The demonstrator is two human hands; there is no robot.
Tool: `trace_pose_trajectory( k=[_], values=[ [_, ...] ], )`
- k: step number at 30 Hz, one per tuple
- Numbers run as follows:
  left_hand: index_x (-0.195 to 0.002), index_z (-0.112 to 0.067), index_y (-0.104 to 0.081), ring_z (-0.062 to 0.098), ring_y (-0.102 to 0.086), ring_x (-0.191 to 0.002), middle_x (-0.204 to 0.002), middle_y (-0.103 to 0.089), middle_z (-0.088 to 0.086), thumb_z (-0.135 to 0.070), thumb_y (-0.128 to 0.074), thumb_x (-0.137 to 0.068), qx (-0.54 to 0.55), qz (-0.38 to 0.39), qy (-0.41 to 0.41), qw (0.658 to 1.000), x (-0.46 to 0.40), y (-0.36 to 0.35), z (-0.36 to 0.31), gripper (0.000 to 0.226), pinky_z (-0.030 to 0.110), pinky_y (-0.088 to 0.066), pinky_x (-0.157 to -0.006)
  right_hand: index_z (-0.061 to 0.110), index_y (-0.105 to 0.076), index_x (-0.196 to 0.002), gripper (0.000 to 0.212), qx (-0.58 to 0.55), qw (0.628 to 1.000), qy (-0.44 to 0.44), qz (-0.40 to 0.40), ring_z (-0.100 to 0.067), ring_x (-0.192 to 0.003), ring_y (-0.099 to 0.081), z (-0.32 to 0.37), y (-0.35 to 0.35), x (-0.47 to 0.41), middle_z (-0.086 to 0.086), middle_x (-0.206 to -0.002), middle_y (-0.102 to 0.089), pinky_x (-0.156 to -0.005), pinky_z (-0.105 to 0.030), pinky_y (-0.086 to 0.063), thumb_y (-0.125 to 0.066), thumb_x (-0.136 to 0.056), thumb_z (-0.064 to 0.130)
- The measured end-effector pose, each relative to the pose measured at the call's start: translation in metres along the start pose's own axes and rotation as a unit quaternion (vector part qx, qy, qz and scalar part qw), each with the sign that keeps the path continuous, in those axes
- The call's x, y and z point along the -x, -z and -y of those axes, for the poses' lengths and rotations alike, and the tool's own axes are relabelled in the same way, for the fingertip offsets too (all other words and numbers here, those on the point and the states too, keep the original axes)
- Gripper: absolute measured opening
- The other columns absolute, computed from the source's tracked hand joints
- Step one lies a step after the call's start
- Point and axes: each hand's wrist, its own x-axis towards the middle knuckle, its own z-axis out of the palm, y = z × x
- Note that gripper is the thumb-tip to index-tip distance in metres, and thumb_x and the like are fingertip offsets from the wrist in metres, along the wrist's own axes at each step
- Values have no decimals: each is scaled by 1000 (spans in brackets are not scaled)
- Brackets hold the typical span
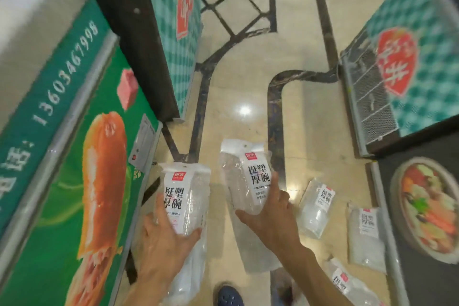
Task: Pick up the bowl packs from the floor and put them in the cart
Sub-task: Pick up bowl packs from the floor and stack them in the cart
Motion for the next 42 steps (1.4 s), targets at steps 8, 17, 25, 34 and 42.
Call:
trace_pose_trajectory(
  k=[8,17,25,34,42],
  values=[
    [-156,-45,11,33,-41,-133,-149,-41,9,-67,-77,-55,-26,59,-172,983,128,139,-228,136,52,-44,-106,26,1,-163,139,-19,989,-14,-148,-25,-101,-59,24,257,134,-2,-120,-50,-79,-40,-58,-67,-54,78],
    [-156,-40,15,35,-43,-132,-146,-44,11,-68,-79,-57,-109,152,-324,927,249,181,-342,139,52,-42,-108,42,22,-153,135,-139,956,-164,-197,-36,-142,-33,-5,392,316,-12,-157,-27,-112,-55,-37,-74,-62,69],
    [-152,-42,18,38,-47,-130,-142,-44,15,-75,-72,-51,-219,273,-472,810,397,168,-364,139,51,-45,-105,36,21,-156,140,-227,864,-338,-298,-32,-135,-40,-59,369,535,-10,-151,-30,-107,-53,-42,-70,-59,77],
    [-159,-35,9,38,-36,-142,-157,-23,14,-70,-73,-43,-283,400,-626,606,637,123,-324,146,52,-35,-114,36,7,-156,130,-292,668,-499,-468,-33,-131,-48,-108,305,799,-3,-152,-27,-104,-51,-45,-70,-59,77],
    [-158,-37,-4,39,-47,-133,-152,-37,11,-62,-78,-64,-276,452,-745,404,885,95,-204,122,52,-42,-106,33,4,-159,126,-260,532,-595,-543,-41,-130,-48,-143,216,1034,-10,-151,-32,-103,-51,-44,-75,-67,68]
  ],
)
